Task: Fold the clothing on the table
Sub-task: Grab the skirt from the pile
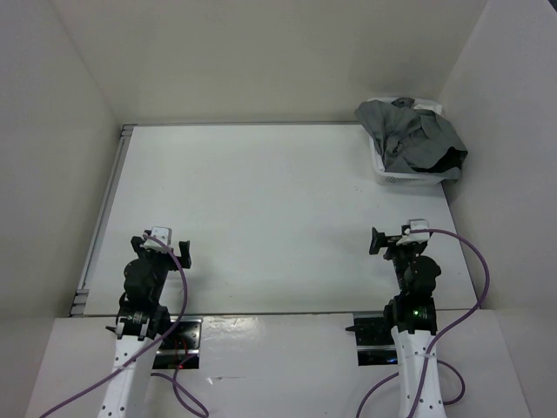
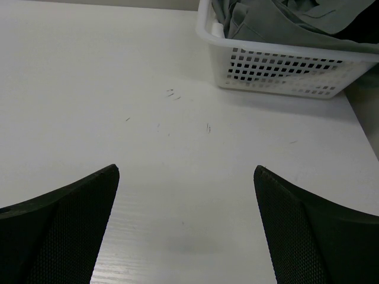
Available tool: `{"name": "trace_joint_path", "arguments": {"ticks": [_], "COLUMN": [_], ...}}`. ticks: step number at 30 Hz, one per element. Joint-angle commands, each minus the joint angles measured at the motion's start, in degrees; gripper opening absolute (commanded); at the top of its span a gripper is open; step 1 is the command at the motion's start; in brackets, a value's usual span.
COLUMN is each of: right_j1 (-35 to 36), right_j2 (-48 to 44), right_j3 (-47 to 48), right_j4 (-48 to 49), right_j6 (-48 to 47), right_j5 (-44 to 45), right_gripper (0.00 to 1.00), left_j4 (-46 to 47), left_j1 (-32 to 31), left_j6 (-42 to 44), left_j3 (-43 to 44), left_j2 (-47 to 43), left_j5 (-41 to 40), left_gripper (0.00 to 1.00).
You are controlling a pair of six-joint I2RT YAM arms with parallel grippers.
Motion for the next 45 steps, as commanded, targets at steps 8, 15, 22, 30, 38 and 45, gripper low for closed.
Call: {"name": "trace_joint_path", "arguments": {"ticks": [8,15,22,30,38,45], "right_j1": [-0.3,-0.3,-0.3,-0.3,-0.3,-0.8], "right_j2": [-4.9,-4.9,-4.9,-4.9,1.8,38.3], "right_j3": [-2.8,-2.8,-2.8,4.5,21.0,53.2], "right_j4": [1.0,1.0,1.0,4.3,4.2,-17.5], "right_j6": [-0.3,-0.3,-0.8,0.6,6.1,5.8], "right_j5": [0.1,0.1,-1.3,0.0,11.9,12.7], "right_gripper": [0.98,0.98,0.98,0.98,0.98,0.98], "left_j4": [1.8,1.8,1.8,5.3,18.2,-4.5], "left_j1": [-0.2,-0.2,-0.2,-0.2,-0.2,-0.2], "left_j6": [0.3,0.3,0.3,12.6,4.0,6.4], "left_j3": [-1.6,-1.6,-1.6,1.9,16.0,57.7], "left_j2": [-8.1,-8.1,-8.1,-8.1,-0.7,47.7], "left_j5": [-0.3,-0.3,-0.3,8.2,-2.5,-11.0], "left_gripper": [1.00,1.00,1.00,1.00,1.00,1.00]}}
